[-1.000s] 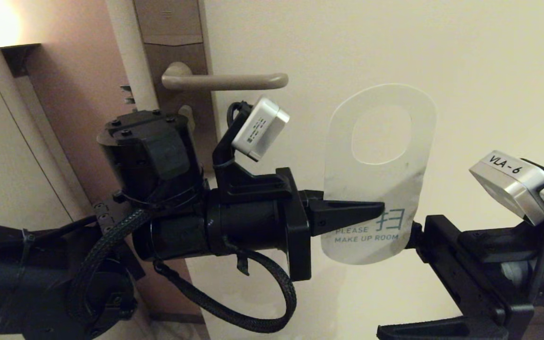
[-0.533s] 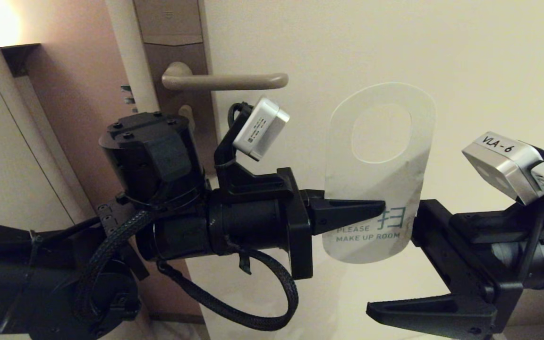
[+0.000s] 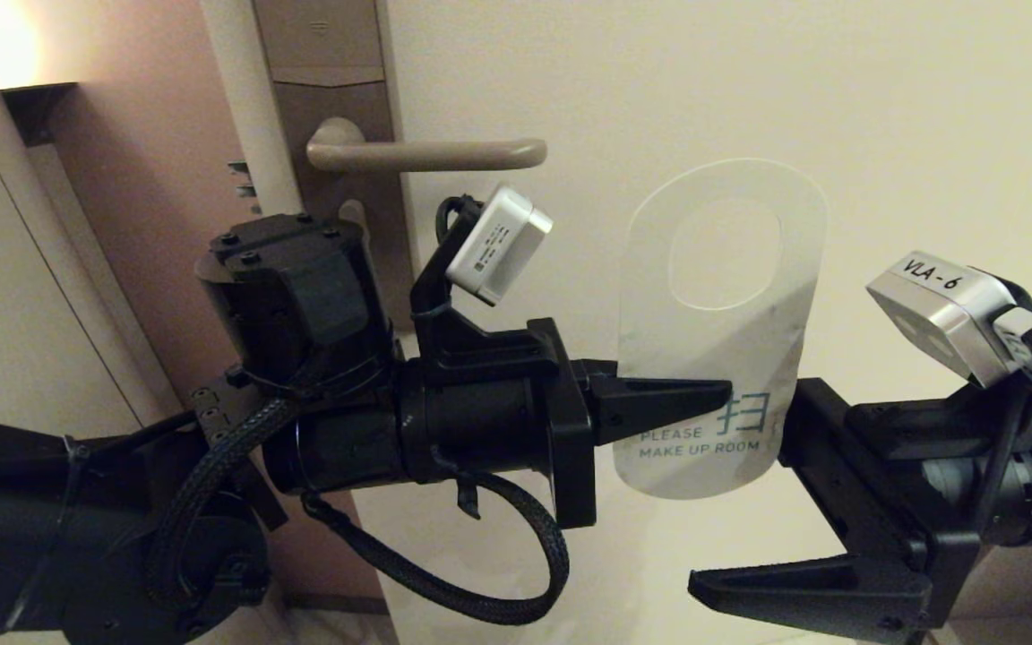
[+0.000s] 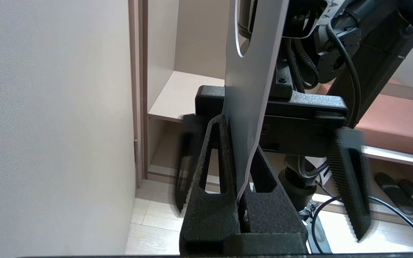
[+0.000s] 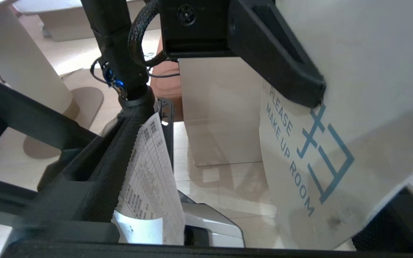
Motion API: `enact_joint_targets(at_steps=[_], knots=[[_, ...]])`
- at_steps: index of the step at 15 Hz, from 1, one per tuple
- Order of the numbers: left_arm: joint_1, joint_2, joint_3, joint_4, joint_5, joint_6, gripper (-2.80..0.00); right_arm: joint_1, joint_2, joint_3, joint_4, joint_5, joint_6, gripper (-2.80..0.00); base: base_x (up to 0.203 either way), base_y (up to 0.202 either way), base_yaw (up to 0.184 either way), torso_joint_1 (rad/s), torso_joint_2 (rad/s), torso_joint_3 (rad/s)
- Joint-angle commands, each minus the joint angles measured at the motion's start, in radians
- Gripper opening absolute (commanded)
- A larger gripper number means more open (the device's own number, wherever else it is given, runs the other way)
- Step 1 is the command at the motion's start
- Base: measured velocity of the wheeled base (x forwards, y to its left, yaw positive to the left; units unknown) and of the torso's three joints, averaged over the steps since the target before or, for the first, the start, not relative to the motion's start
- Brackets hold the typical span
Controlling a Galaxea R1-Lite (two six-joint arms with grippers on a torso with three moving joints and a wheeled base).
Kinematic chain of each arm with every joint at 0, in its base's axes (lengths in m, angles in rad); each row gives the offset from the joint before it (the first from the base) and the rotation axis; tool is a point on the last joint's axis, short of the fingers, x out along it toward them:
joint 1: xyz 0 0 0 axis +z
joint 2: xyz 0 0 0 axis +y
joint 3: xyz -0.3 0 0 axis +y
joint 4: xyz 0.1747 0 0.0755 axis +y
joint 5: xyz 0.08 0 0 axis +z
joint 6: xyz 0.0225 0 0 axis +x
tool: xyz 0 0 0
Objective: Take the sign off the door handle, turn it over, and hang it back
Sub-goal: Hand it to the other hand
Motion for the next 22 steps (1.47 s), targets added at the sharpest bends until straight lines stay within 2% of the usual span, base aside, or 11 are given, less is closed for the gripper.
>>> enact_joint_targets(at_steps=[1,20,21,22], knots=[[0.0,0.001,-0.002,-0.005,-0.003,0.0,-2.8,0.0,0.002,-0.004,-0.004,0.006,0.0,-2.8,0.0,0.0,0.0,0.0,0.0,0.0],[-0.028,0.001,0.001,-0.012,-0.003,0.0,-2.8,0.001,-0.023,0.014,-0.004,0.005,0.0,-2.8,0.0,0.0,0.0,0.0,0.0,0.0],[-0.028,0.001,0.001,-0.017,-0.003,0.0,0.0,0.001,-0.024,0.016,-0.004,0.004,0.0,-2.8,0.0,0.0,0.0,0.0,0.0,0.0],[-0.028,0.003,0.002,-0.017,-0.003,0.0,0.0,0.001,-0.027,0.016,-0.004,0.004,0.0,-2.8,0.0,0.0,0.0,0.0,0.0,0.0]])
